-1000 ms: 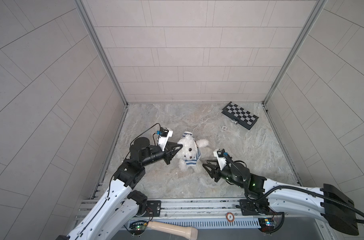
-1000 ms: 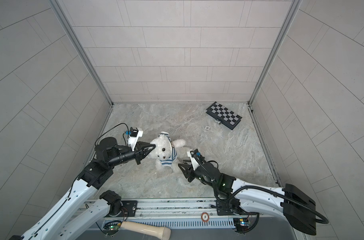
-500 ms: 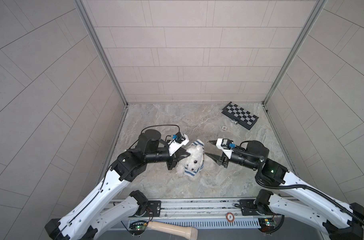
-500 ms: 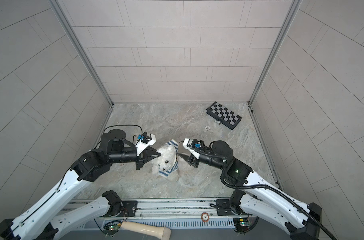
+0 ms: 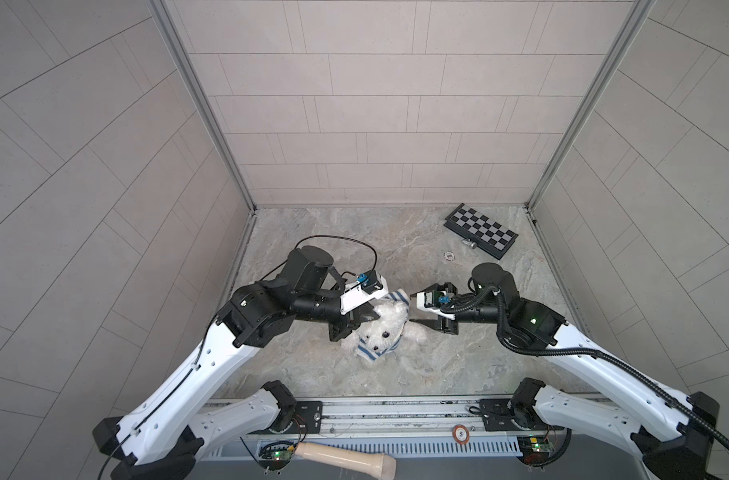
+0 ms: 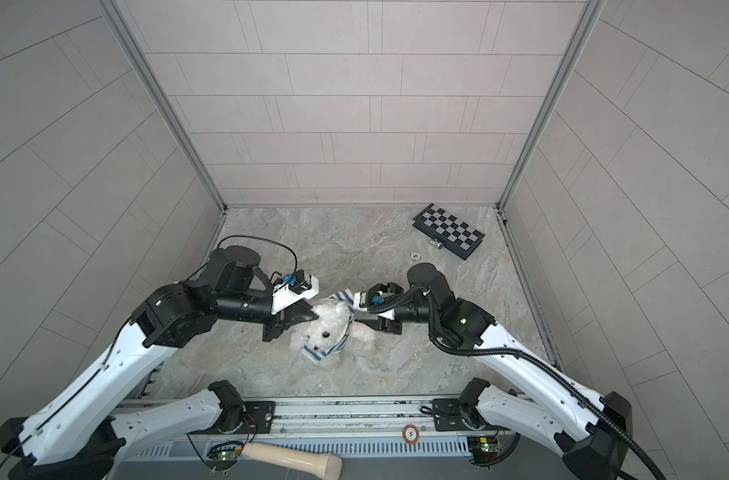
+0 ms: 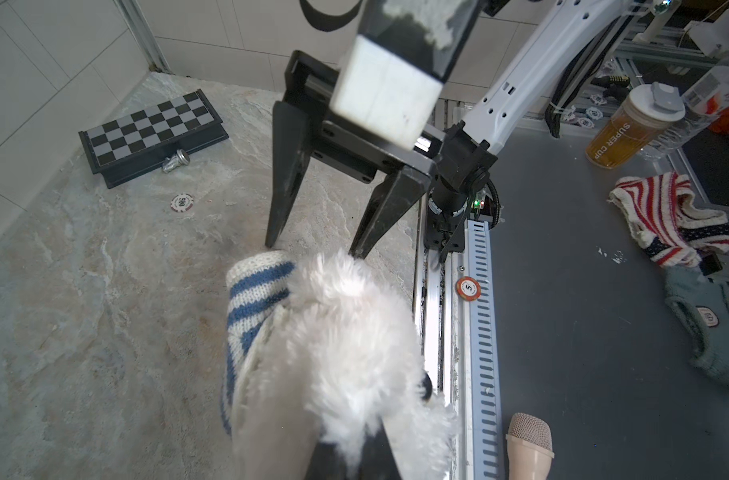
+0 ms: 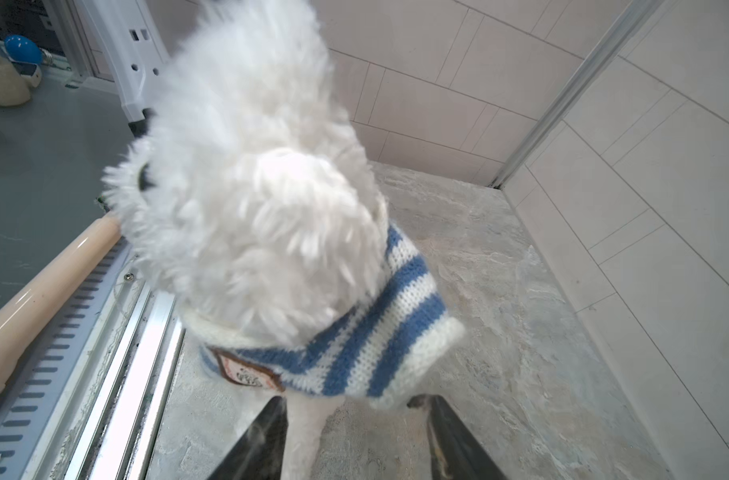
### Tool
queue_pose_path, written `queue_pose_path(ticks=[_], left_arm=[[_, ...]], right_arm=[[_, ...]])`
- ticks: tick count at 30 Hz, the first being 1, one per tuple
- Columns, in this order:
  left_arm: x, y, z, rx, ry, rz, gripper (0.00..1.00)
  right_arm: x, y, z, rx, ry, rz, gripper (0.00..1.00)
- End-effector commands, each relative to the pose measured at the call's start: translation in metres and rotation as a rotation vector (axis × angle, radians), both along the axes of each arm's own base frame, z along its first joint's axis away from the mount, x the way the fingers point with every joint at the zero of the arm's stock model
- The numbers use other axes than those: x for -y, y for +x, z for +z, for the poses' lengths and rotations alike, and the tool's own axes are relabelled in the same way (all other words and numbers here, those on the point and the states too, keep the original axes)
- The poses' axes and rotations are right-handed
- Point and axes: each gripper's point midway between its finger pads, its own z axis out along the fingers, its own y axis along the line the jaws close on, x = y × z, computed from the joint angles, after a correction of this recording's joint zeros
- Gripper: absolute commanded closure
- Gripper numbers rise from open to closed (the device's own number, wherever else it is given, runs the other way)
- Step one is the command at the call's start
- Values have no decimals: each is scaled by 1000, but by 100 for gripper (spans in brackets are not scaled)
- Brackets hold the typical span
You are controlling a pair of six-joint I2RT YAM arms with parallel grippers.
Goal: Dress the teddy bear
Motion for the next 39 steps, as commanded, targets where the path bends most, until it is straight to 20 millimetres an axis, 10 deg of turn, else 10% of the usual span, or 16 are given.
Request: queue_pose_path(ticks=[1, 12, 26, 39], left_arm=[[0, -7, 10, 22, -14, -35, 100], [0, 4, 14, 60, -28, 18, 100], [-41, 68, 2, 178, 10, 417, 100], [-67, 88, -26, 286, 133, 568, 100]], right_arm=[[-11, -1, 15, 75, 25, 84, 45], [-15, -16, 3, 52, 26, 139, 99], [8, -33, 7, 102, 44, 0, 100], [-15, -81, 36, 12, 150, 107, 100]])
